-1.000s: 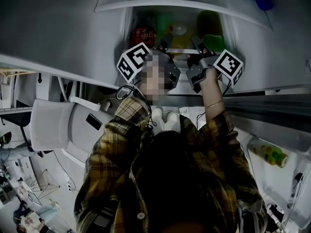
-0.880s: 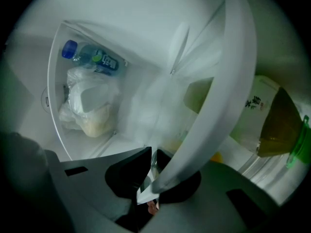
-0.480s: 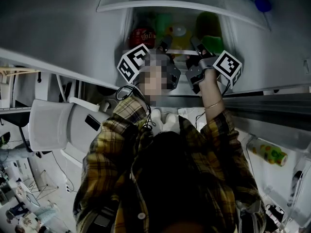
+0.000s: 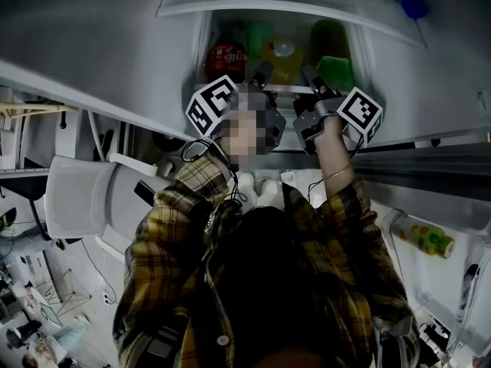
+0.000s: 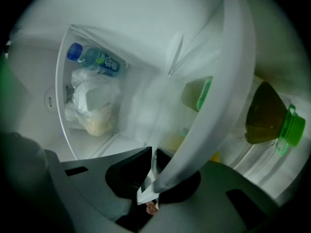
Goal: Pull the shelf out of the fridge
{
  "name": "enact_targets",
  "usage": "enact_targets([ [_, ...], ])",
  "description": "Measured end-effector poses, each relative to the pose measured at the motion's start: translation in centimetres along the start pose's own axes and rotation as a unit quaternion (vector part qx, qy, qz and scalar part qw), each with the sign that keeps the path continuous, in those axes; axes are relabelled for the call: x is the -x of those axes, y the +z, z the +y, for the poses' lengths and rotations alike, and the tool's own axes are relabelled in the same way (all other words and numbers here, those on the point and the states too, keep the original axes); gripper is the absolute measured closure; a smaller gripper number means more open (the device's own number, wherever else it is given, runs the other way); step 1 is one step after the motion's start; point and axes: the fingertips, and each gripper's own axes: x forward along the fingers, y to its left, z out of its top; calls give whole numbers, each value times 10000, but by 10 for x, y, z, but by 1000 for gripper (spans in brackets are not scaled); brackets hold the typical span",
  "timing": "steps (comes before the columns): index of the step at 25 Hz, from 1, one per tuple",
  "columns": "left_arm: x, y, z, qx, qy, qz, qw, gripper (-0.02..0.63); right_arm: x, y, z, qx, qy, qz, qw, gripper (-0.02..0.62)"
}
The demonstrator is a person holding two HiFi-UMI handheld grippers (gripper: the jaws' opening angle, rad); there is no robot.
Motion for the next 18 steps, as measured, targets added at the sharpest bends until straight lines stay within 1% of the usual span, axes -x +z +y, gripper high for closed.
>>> enact_targets([
  [11,27,-19,1,155,7,107,9998,565,27,-19,0,-61,-39,14,10000,545],
  [18,42,-27,-3,182,19,188,9997,565,41,-28,6,58,-12,16,10000,545],
])
